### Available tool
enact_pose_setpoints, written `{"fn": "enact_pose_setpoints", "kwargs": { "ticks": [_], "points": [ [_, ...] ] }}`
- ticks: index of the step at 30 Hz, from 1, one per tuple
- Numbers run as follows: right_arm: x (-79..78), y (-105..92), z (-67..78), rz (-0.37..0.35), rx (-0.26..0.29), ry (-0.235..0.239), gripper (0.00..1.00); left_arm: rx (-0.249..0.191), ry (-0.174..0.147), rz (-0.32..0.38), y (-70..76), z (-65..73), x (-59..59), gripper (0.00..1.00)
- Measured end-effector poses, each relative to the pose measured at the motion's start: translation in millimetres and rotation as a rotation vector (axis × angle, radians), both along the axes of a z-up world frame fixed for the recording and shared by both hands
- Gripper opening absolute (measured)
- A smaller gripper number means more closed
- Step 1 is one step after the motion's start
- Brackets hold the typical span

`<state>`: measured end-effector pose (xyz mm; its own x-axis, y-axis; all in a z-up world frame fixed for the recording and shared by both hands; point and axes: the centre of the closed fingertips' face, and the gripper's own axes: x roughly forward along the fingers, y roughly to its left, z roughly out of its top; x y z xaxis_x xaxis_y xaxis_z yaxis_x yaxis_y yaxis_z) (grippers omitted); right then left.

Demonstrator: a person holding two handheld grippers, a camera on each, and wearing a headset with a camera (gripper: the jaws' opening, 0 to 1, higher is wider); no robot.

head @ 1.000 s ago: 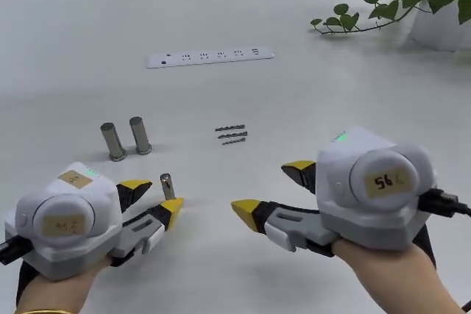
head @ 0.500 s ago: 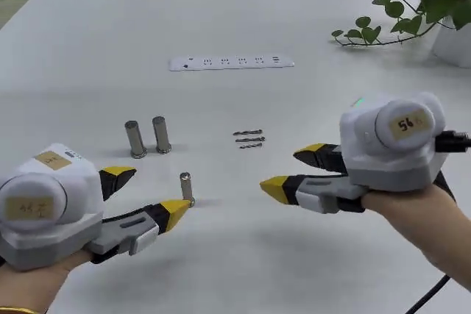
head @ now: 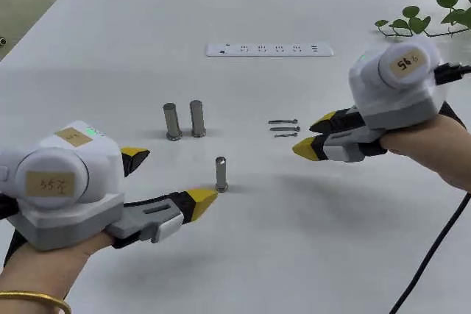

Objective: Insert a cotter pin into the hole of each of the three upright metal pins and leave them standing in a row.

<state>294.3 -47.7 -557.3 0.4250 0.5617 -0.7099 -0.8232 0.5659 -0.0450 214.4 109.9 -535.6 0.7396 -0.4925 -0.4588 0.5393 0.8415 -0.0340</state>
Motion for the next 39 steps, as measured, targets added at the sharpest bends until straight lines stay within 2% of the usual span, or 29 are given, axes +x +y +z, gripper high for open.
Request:
{"fn": "enact_pose_setpoints", "kwargs": {
  "ticks": [3,5,8,13,16,20,25,32,36,39],
  "points": [
    [9.6,1.4,-5.5,0.005,0.0,0.035,0.19,-0.018,0.005,0.016,4.7,2.2,-0.9,0.76],
    [16.1,1.5,-8.8,0.016,-0.015,0.039,0.19,-0.041,0.002,0.024,6.0,5.3,-2.0,0.8],
    [22.1,3.2,-14.5,0.051,-0.041,0.053,0.17,-0.047,-0.01,0.027,7.8,8.8,-4.4,0.83],
    [30.7,4.1,-23.3,0.098,-0.106,0.064,0.13,-0.045,-0.007,0.031,11.0,8.4,-6.9,0.93],
    [35.9,3.8,-27.4,0.114,-0.137,0.062,0.11,-0.046,-0.002,0.04,13.8,6.6,-7.8,0.95],
    [38.1,2.9,-35.1,0.136,-0.172,0.085,0.09,-0.058,0.003,0.064,18.0,5.3,-5.7,0.98],
    [37.4,2.4,-43.7,0.154,-0.201,0.121,0.06,-0.052,0.0,0.08,23.6,5.2,-4.2,0.99],
    [41.9,1.8,-46.4,0.186,-0.252,0.127,0.07,-0.055,-0.003,0.088,25.5,6.7,-3.0,0.99],
    [41.9,1.7,-47.9,0.208,-0.281,0.155,0.06,-0.044,0.002,0.084,25.4,5.7,-3.7,0.98],
    [38.7,-1.9,-51.7,0.224,-0.32,0.194,0.06,-0.037,0.0,0.08,25.3,5.7,-4.0,0.98]
  ]
}}
